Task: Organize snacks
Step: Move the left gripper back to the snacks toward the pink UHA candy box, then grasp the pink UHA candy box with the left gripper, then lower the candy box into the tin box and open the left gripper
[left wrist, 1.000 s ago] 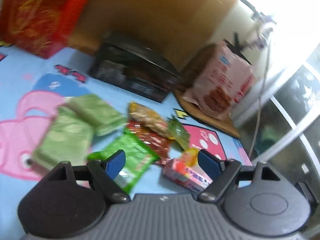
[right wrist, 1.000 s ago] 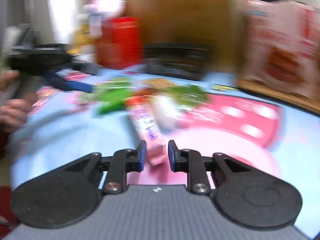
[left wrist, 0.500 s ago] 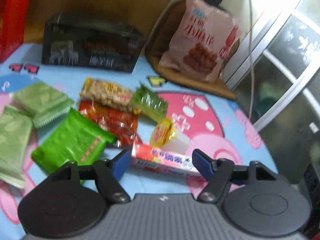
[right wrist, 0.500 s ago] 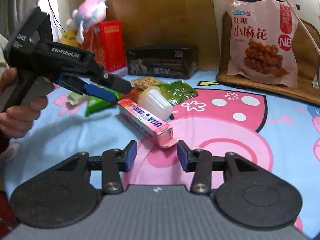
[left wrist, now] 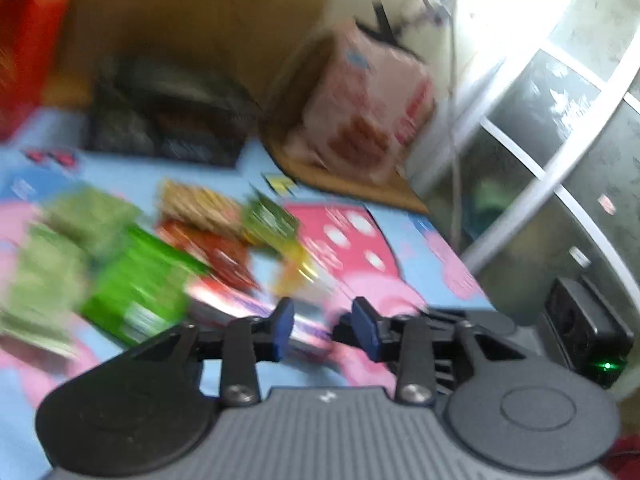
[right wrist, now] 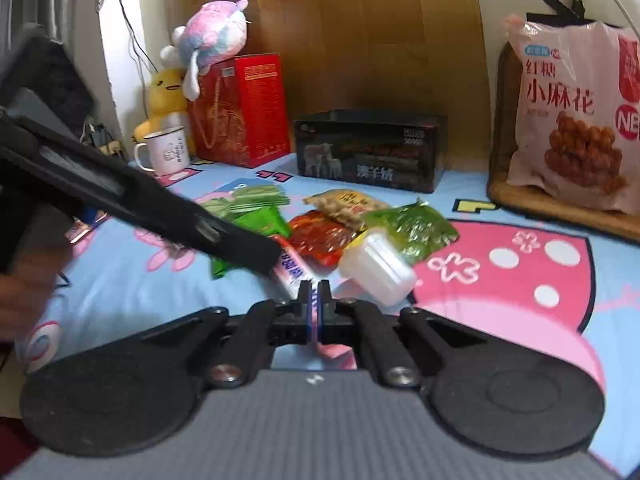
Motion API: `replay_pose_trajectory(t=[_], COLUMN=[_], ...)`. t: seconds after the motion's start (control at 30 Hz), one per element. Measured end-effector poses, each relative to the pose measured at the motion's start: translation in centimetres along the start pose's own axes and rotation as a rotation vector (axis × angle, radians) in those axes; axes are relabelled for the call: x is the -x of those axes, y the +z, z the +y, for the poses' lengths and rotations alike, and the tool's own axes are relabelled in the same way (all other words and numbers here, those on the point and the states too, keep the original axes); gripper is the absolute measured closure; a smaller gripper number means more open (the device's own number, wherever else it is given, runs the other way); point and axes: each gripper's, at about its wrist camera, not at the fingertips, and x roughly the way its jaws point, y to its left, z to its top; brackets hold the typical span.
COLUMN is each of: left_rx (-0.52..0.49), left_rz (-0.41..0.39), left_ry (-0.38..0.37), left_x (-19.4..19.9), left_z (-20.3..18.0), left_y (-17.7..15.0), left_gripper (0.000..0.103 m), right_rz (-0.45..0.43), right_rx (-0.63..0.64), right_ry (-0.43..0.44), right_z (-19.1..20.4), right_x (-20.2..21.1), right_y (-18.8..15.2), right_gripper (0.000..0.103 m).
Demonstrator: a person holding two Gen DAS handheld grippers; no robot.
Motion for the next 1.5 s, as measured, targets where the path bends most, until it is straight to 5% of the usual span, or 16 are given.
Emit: replay_pose_trajectory(t=[0.1, 0.17, 0.23, 0.4, 0.6, 0.83, 1.03, 1.3, 1.4, 1.5], left_rx=[0.02, 0.031, 0.014, -0.017, 0.07, -0.015, 0.016, 0.014, -0.006, -0.014], left_rz=[-0.014, 0.019, 0.049, 0.135, 0.127, 0.181, 0.188, 0.178, 0.179, 0.176], left_ry=[0.075, 0.066, 0.069, 0.102, 0.049, 0.03, 0.003, -0.006, 0.014, 0.036], left_x=[0.6, 0.0, -0.9, -4.1, -5.4, -7.0, -6.3, -6.2, -6.3, -5.3], left_z=[2.0, 3.0, 3.2, 3.6, 5.0, 2.0, 1.4, 1.0, 0.6, 0.7], left_y=[1.3, 1.8, 2.0, 1.2, 1.6, 0.3, -1.1, -0.8, -1.0, -1.2], left_gripper=[0.061, 0.061, 0.061, 0.055, 0.043, 0.051, 0.052, 0.048, 0.052, 0.052], right_rz=[0.008, 0.005, -0.005, 0.04, 0.047, 0.036, 0.04, 0.055, 0.058, 0.061], right_rx=[-0.016, -0.041, -0.046, -0.043, -0.003, 0.039, -0.018, -0.032, -0.002, 0.048], right_ry=[0.004, 0.001, -0.001, -0.017, -0.052, -0.153, -0.25, -0.231, -0.211, -0.231], right_z=[-0.5, -0.6, -0.6, -0.4, 0.3, 0.0, -1.5, -1.6, -0.9, 0.0], right_x=[0.3, 0.9, 1.5, 0.9, -0.8, 0.3, 2.2, 2.3, 1.4, 0.8], right_y=[-0.5, -1.0, -1.4, -2.3, -2.3, -3.2, -4.2, -4.2, -3.8, -3.1], right_gripper=[0.09, 0.07, 0.063, 0.062, 0.063, 0.062, 0.053, 0.054, 0.074, 0.075])
